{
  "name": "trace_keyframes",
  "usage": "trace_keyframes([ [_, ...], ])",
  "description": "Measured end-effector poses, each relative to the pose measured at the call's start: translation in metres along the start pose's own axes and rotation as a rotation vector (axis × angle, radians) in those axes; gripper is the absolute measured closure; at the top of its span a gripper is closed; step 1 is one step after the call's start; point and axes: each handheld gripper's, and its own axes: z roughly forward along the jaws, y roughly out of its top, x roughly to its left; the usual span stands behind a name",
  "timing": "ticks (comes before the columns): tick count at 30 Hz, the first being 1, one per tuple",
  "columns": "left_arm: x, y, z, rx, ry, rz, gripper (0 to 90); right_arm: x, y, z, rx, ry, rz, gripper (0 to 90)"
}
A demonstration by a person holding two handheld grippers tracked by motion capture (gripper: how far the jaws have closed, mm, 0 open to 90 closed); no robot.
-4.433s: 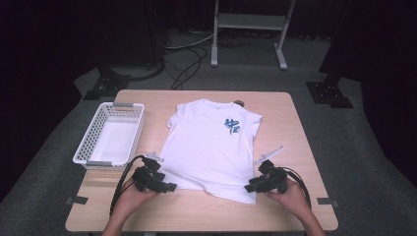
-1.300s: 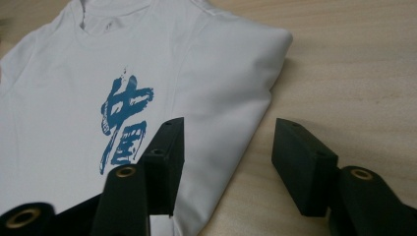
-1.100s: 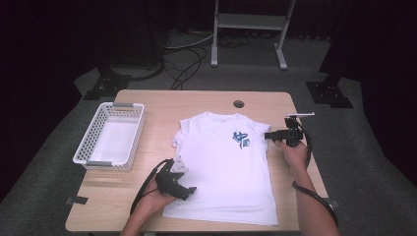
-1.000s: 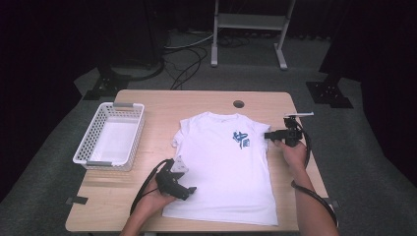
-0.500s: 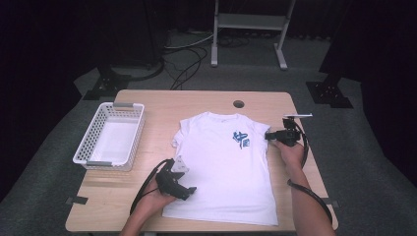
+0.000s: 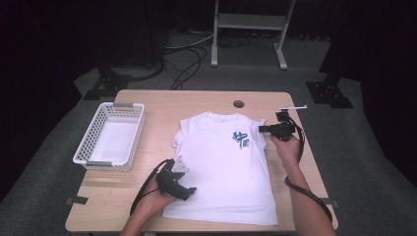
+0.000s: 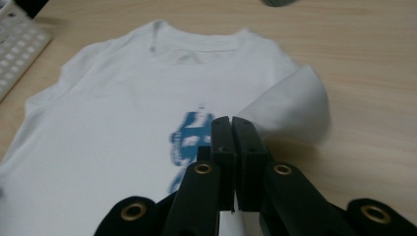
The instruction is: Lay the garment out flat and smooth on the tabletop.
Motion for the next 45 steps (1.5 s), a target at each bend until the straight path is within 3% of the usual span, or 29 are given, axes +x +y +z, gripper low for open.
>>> trace_keyframes([
  [3, 0.000, 0.000, 0.000, 0.001, 0.000, 0.000, 14.7, 0.032, 0.001, 0.012, 0.038, 0.045, -0.103, 88.5],
  [4, -0.001, 0.000, 0.000, 0.001, 0.000, 0.000, 14.7, 0.043, -0.001, 0.018, 0.072, 0.074, -0.139, 88.4],
  [6, -0.001, 0.000, -0.001, 0.002, 0.000, 0.000, 14.7, 0.064, -0.008, 0.035, 0.208, 0.193, -0.213, 83.9],
  [7, -0.001, 0.000, -0.001, 0.003, 0.000, 0.000, 14.7, 0.074, -0.012, 0.041, 0.253, 0.198, -0.271, 81.4],
  [8, -0.001, 0.000, -0.001, 0.005, 0.000, 0.000, 14.7, 0.080, -0.014, 0.043, 0.267, 0.197, -0.299, 80.0],
  [11, -0.001, -0.001, -0.001, 0.006, 0.001, 0.001, 14.7, 0.077, -0.011, 0.038, 0.226, 0.201, -0.251, 76.6],
  [17, -0.002, -0.002, -0.002, 0.001, 0.001, -0.002, 14.7, 0.060, -0.006, 0.033, 0.188, 0.115, -0.185, 72.4],
  [22, -0.001, -0.002, -0.002, 0.001, -0.002, 0.000, 14.7, 0.060, -0.004, 0.043, 0.171, 0.079, -0.169, 70.3],
  [28, -0.001, -0.001, -0.002, 0.007, -0.006, 0.003, 14.7, 0.070, 0.003, 0.058, 0.151, 0.056, -0.188, 66.8],
  [35, -0.001, -0.002, -0.002, 0.002, -0.006, 0.003, 14.7, 0.076, 0.008, 0.071, 0.138, 0.002, -0.177, 65.8],
  [41, -0.001, -0.002, -0.002, 0.004, -0.007, 0.004, 14.7, 0.078, 0.010, 0.080, 0.137, -0.021, -0.175, 69.1],
  [45, -0.001, -0.004, -0.004, 0.002, -0.007, 0.002, 14.7, 0.079, 0.009, 0.084, 0.149, -0.026, -0.175, 82.9],
])
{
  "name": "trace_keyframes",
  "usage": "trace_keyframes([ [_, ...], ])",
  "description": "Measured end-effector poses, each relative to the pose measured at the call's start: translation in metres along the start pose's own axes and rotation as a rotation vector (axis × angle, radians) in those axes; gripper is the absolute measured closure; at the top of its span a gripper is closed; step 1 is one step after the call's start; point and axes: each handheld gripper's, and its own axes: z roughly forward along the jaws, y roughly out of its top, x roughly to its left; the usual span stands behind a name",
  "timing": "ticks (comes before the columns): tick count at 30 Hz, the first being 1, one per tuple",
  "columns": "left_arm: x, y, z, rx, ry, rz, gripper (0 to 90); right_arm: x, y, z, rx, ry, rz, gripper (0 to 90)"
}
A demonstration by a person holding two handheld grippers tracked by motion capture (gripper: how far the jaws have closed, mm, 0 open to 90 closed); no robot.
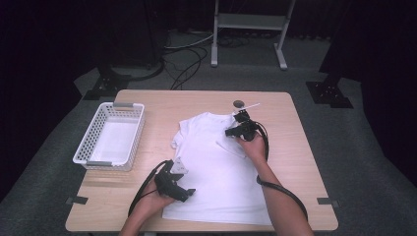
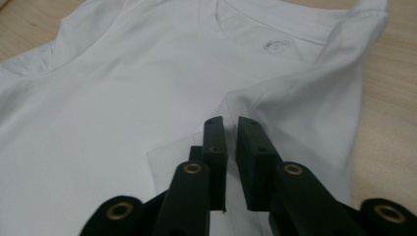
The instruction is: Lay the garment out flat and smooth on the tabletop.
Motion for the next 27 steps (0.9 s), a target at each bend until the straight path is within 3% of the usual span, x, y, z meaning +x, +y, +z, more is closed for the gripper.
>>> trace_keyframes([
  [5, 0.000, -0.001, -0.001, -0.003, 0.000, -0.001, 14.8, 0.000, -0.001, -0.002, -0.006, 0.008, -0.002, 89.5],
  [15, 0.000, -0.001, -0.001, -0.001, 0.003, -0.001, 14.7, -0.007, -0.002, -0.021, -0.057, -0.004, 0.013, 89.9],
  [19, 0.000, 0.000, -0.001, 0.004, 0.004, 0.001, 14.7, -0.018, -0.005, -0.034, -0.071, -0.035, 0.029, 89.9],
  [27, 0.000, 0.000, -0.001, 0.006, 0.003, 0.001, 14.7, -0.058, -0.018, -0.072, -0.110, -0.128, 0.112, 89.9],
])
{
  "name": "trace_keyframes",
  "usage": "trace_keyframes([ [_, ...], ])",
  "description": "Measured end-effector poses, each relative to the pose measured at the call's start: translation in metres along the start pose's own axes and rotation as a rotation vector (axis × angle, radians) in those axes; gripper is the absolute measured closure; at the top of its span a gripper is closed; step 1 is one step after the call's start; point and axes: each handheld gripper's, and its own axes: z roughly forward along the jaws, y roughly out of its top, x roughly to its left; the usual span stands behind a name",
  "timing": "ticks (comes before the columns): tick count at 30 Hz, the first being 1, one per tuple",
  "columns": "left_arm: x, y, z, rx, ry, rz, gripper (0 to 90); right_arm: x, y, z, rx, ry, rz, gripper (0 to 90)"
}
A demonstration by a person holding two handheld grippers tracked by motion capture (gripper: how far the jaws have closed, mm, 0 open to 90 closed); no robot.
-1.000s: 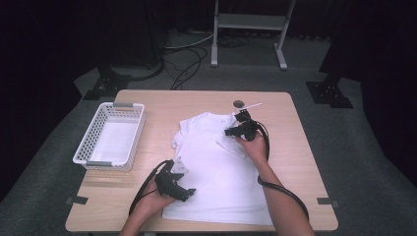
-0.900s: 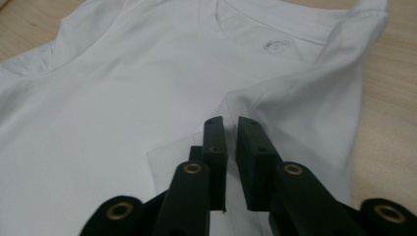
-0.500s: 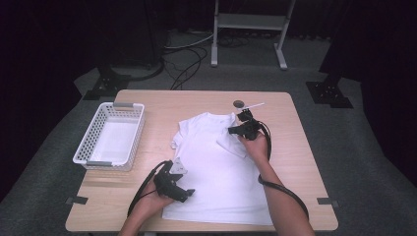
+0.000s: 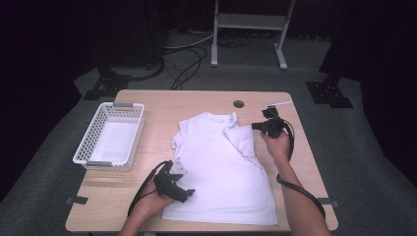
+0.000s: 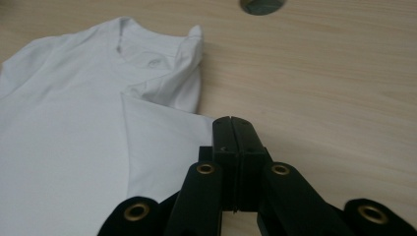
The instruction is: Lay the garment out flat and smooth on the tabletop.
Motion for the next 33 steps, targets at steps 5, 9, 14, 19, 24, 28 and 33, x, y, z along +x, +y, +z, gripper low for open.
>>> trace_keyframes([
  [5, 0.000, 0.001, 0.000, 0.006, 0.001, -0.001, 14.7, -0.033, -0.007, -0.020, -0.016, -0.070, 0.069, 89.9],
  [9, 0.000, 0.001, 0.000, 0.010, 0.003, -0.002, 14.7, -0.054, -0.016, -0.029, -0.023, -0.106, 0.132, 89.9],
  [14, 0.000, 0.003, 0.000, 0.019, 0.002, -0.001, 14.7, -0.074, -0.026, -0.032, -0.030, -0.169, 0.187, 89.3],
  [19, -0.001, 0.004, 0.001, 0.028, 0.002, -0.001, 13.9, -0.084, -0.029, -0.041, -0.052, -0.197, 0.207, 83.9],
  [24, -0.002, 0.004, 0.002, 0.027, 0.003, -0.006, 12.2, -0.080, -0.034, -0.044, -0.049, -0.100, 0.199, 77.0],
  [28, -0.002, 0.003, 0.001, 0.020, 0.003, -0.008, 11.8, -0.065, -0.043, -0.040, -0.014, -0.008, 0.163, 71.3],
  [33, -0.001, 0.003, 0.001, 0.012, -0.004, -0.031, 11.7, -0.044, -0.062, -0.037, 0.020, 0.117, 0.128, 66.7],
])
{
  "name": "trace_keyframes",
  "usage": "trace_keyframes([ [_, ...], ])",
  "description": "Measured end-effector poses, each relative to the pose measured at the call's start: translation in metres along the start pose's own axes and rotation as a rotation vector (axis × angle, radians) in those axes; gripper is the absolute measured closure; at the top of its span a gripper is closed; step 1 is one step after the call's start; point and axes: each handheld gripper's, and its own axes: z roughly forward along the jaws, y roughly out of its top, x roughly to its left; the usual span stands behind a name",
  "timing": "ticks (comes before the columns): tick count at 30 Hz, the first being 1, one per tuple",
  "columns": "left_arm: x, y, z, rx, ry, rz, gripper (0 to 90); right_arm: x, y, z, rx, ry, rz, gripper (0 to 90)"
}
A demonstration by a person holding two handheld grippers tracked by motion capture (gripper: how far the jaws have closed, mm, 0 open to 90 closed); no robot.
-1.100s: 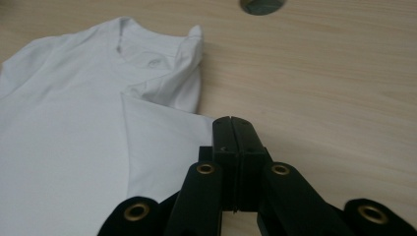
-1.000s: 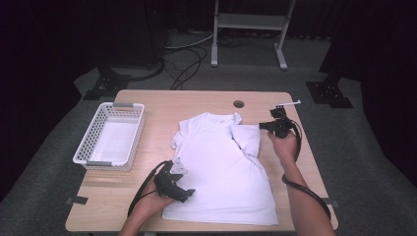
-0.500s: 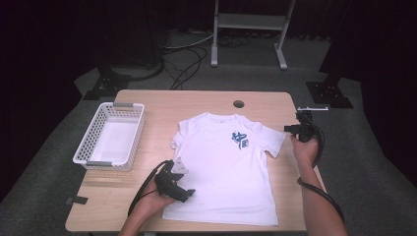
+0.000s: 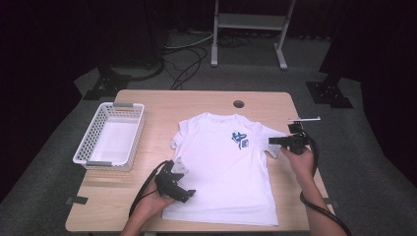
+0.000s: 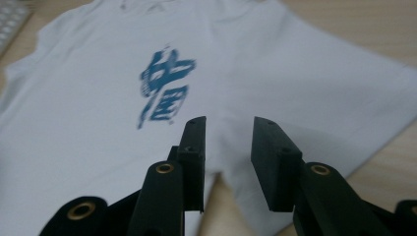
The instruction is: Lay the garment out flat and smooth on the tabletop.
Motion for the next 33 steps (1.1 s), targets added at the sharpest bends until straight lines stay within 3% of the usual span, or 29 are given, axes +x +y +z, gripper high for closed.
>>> trace_keyframes([
  [3, -0.001, -0.002, -0.002, -0.015, -0.015, -0.019, 11.8, 0.013, -0.015, 0.001, 0.021, 0.074, -0.015, 63.7],
  [7, 0.000, -0.006, -0.003, -0.043, -0.024, -0.047, 11.9, 0.037, -0.038, 0.000, 0.053, 0.180, -0.071, 60.1],
  [14, 0.009, -0.005, -0.013, -0.089, -0.010, -0.089, 13.1, 0.078, -0.080, -0.006, 0.107, 0.309, -0.177, 54.3],
  [19, 0.029, 0.002, -0.019, -0.120, 0.018, -0.135, 14.3, 0.093, -0.099, -0.014, 0.137, 0.298, -0.264, 48.4],
  [21, 0.042, 0.007, -0.021, -0.134, 0.037, -0.164, 15.0, 0.096, -0.106, -0.018, 0.151, 0.268, -0.299, 47.9],
  [27, 0.085, 0.025, -0.020, -0.150, 0.080, -0.248, 25.1, 0.097, -0.123, -0.026, 0.175, 0.262, -0.336, 46.3],
  [33, 0.121, 0.048, -0.007, -0.152, 0.090, -0.309, 37.3, 0.098, -0.131, -0.026, 0.203, 0.261, -0.358, 44.4],
])
